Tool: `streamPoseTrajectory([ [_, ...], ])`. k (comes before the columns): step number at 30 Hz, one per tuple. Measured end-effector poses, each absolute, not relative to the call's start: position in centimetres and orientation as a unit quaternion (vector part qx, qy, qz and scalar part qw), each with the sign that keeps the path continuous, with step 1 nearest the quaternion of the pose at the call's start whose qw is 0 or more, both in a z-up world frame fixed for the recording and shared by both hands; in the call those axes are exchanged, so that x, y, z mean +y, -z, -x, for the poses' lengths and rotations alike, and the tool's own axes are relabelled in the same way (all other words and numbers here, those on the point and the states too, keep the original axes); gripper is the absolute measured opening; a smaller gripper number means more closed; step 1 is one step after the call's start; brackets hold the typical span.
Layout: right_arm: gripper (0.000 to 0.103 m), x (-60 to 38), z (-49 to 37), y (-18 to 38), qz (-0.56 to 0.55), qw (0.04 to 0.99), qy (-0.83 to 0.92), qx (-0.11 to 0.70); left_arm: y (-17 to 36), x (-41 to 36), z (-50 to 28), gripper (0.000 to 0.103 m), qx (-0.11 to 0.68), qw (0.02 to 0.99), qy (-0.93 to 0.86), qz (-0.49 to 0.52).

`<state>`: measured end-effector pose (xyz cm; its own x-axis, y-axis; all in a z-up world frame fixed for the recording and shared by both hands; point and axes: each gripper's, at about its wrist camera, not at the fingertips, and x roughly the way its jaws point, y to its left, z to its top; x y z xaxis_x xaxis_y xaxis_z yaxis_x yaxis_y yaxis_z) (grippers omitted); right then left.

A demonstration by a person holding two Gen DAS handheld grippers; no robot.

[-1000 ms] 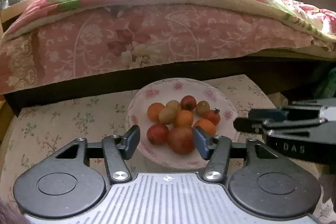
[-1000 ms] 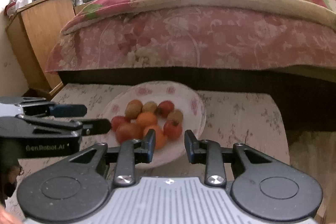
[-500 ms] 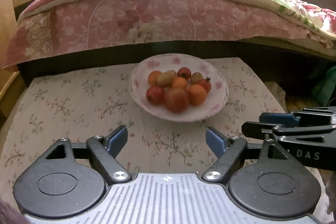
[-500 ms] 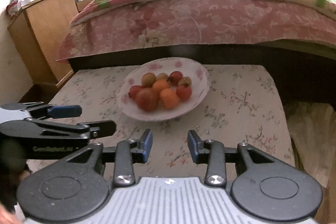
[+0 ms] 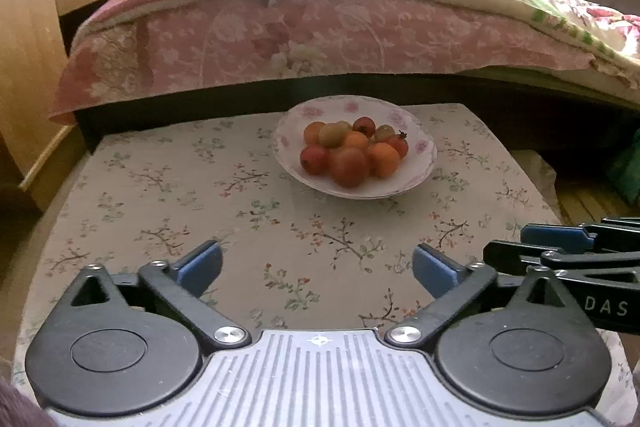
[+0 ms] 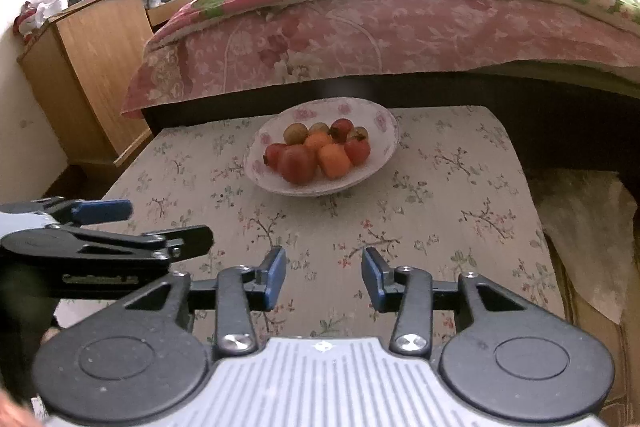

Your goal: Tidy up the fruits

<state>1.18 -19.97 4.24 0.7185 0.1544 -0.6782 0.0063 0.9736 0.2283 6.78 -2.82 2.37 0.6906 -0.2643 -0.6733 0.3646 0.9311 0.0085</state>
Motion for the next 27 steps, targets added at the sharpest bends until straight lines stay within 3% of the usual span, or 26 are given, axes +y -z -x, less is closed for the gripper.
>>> streamPoseTrajectory([
  [27,0.043,-18.2,2.6,-3.4,-0.093,0.914,-0.039,0.392,-1.6,-1.9,-2.6,0.103,0.367,0.913,0.155,-0.087],
])
